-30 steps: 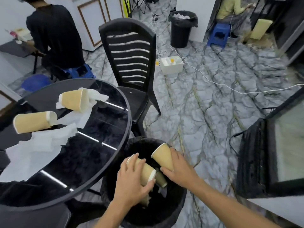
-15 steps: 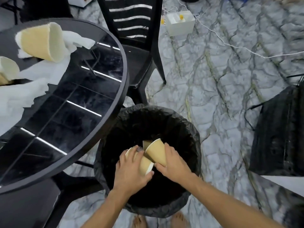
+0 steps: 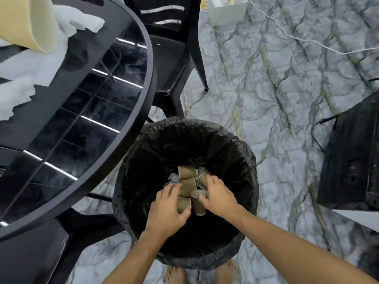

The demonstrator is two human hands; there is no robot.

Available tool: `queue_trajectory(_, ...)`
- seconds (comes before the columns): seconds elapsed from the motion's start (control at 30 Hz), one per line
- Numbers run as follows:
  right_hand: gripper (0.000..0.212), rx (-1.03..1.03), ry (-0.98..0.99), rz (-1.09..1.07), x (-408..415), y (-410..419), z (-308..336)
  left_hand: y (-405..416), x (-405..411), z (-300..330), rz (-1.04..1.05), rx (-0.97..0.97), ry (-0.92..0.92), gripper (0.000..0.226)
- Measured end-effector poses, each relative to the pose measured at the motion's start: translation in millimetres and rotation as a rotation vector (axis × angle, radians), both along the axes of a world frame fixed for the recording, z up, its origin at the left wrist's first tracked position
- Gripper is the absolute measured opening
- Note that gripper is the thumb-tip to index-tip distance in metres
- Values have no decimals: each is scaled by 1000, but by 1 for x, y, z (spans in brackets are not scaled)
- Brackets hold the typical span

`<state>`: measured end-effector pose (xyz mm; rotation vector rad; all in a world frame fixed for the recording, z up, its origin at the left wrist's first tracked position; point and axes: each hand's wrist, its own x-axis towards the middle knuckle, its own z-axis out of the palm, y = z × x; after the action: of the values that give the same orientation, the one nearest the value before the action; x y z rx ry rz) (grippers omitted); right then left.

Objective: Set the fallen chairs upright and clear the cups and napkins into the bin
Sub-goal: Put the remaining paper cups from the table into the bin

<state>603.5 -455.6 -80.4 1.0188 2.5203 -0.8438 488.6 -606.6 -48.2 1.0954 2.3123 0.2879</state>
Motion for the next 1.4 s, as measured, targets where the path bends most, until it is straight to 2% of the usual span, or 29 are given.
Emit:
queue_trajectory(0.33, 61, -37, -10, 39, 21, -9, 24, -9, 1, 28, 24, -80, 34, 76)
queue_trajectory(0.43, 83, -94, 5, 17, 24, -10, 53, -4, 3, 64, 36, -95, 11, 76)
queue_trajectory(0.53, 125, -99, 78, -46, 16, 0, 102, 1, 11, 98, 62, -8, 131, 62)
queue_trajectory(0.57, 124, -113, 111, -64, 11, 3, 121, 2, 14, 107, 77, 34, 145, 57)
queue_trajectory(0.63, 95, -80, 201, -101, 1, 9, 158, -4, 21, 131, 85, 122, 235, 52)
queue_trajectory(0.67, 88, -70, 226, -109, -3, 13, 174, -6, 18, 140, 60, 157, 261, 50)
queue_trajectory(0.73, 94, -40, 272, -80, -12, 19, 208, -2, 11, 171, 52, 204, 281, 48)
queue_trajectory(0.83, 90, -13, 335, -61, -32, 27, 262, 6, 0, 214, 105, 300, 212, 51)
queue_trajectory(0.9, 105, -6, 400, -47, -48, 28, 290, 1, -16, 250, 126, 352, 141, 46)
queue_trajectory(0.93, 104, 1, 424, -22, -57, 27, 302, -5, -27, 263, 138, 420, 141, 48)
queue_trajectory(1.0, 90, 33, 469, 63, -79, 22, 322, -23, -52, 278, 248, 557, 208, 63)
queue_trajectory(1.07, 71, 34, 501, 145, -104, 16, 336, -42, -79, 298, 295, 525, 195, 70)
queue_trajectory(1.13, 64, 47, 525, 201, -131, 9, 347, -63, -109, 312, 313, 483, 195, 71)
queue_trajectory(1.4, 75, 275, 541, 364, -261, 4, 370, -125, -238, 322, 328, 355, 379, 76)
